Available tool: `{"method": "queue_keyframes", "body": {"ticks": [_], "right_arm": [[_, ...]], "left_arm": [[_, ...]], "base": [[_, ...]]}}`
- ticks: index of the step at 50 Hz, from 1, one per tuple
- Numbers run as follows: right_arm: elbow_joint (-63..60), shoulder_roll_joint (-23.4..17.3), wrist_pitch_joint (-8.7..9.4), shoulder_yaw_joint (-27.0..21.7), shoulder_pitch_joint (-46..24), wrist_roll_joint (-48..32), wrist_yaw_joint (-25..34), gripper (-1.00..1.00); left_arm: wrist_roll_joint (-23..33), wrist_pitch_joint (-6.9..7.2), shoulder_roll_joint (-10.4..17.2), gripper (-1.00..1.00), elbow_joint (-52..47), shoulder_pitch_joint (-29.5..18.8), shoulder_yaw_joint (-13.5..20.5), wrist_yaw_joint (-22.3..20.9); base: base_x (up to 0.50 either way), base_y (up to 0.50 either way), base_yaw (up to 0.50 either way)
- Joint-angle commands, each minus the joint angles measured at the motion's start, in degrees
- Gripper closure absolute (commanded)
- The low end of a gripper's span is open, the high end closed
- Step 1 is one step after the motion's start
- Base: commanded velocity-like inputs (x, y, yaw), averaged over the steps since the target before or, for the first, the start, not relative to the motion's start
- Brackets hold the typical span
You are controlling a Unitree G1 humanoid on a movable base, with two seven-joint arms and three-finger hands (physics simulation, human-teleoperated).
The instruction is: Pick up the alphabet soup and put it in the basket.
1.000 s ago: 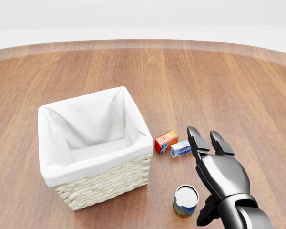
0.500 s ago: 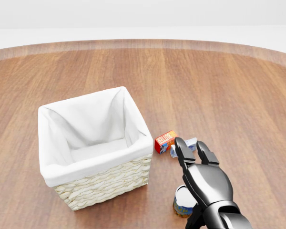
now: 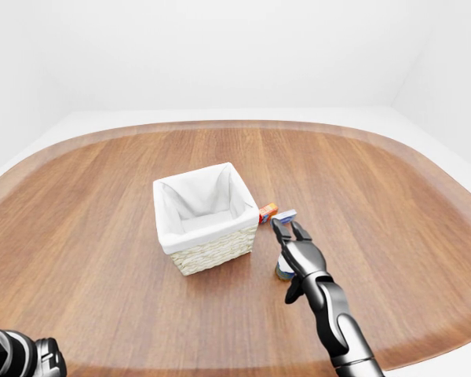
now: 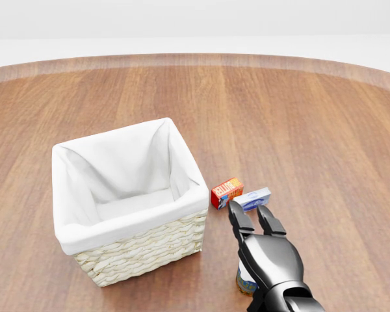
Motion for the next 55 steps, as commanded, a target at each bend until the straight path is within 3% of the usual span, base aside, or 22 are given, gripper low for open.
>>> {"method": "queue_keyframes", "body": {"ticks": [1, 7, 18, 55], "right_arm": [[5.3, 0.3, 0.00, 0.5, -2.1, 0.2, -2.9, -1.00], [7.9, 0.0, 0.00, 0.0, -2.6, 1.3, -4.9, -1.00], [8.0, 0.4, 0.00, 0.9, -2.7, 0.9, -4.7, -1.00], [14.1, 0.7, 0.00, 1.3, -4.3, 2.2, -7.3, -1.00]], "left_arm": [[2.4, 0.00, -0.9, -1.00, -1.2, -0.6, -1.0, 0.0], [3.7, 0.00, -2.0, -1.00, -1.3, -0.6, -0.8, 0.0], [1.4, 0.00, -1.4, -1.00, -1.0, -1.0, -0.3, 0.0], [1.3, 0.00, -1.4, -1.00, -1.1, -1.0, -0.9, 0.0]], "base": [[0.00, 0.00, 0.00], [0.00, 0.00, 0.00], [0.00, 0.00, 0.00], [0.00, 0.00, 0.00]]}}
